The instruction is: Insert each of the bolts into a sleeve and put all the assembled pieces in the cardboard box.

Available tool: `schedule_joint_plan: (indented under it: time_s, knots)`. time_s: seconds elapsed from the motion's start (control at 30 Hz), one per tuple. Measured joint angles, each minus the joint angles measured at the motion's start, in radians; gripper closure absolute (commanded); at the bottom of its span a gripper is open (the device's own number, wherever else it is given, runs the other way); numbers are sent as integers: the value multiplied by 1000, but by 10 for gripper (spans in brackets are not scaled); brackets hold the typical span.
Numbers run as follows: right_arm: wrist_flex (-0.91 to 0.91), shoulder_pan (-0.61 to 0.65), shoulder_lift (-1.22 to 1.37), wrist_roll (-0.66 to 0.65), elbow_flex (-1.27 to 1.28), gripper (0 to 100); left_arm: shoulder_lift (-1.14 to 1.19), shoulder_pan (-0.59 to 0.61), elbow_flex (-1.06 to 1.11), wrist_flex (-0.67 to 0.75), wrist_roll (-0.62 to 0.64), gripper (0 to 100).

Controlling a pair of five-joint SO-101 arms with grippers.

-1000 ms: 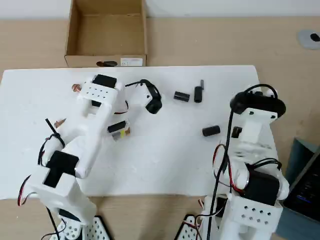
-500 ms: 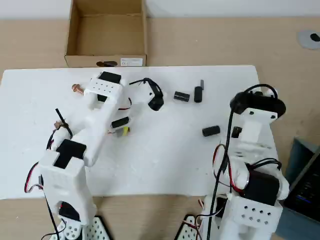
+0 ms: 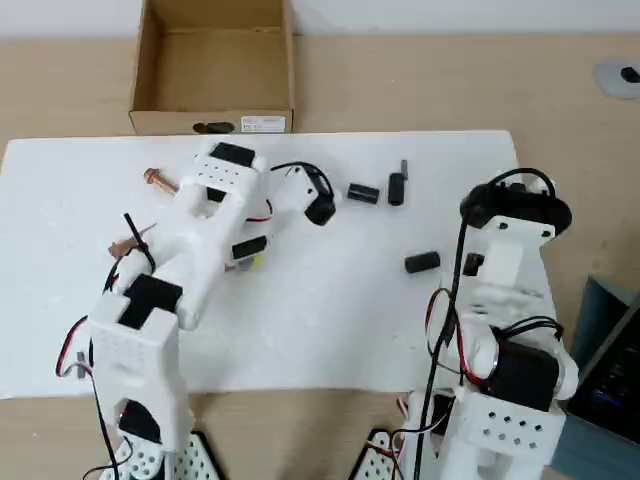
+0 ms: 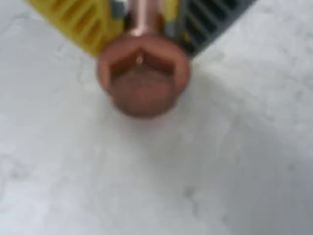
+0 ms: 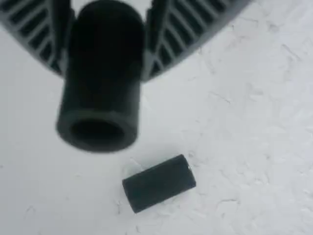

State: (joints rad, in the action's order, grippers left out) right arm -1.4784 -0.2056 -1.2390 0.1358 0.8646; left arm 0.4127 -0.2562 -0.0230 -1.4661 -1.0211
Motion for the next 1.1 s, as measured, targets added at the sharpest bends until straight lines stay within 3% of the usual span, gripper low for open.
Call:
schedule_joint_plan:
  time_s: [0.23,0.4,0.57,0.83,1.1]
  knots:
    - [0,0,0,-11,-12,989,-181,0,-3,-75,54,994]
    - [0,0,0,-49,-37,989,-361,-5,-2,-83,172,994]
    - [0,5,0,-55,-37,989,-551,-34,71,-126,368,995]
    - [5,176,-91,-77,-35,989,-905,-54,305,-183,497,996]
    - [120,296,-279,-77,149,989,-1330,-54,652,17,506,998]
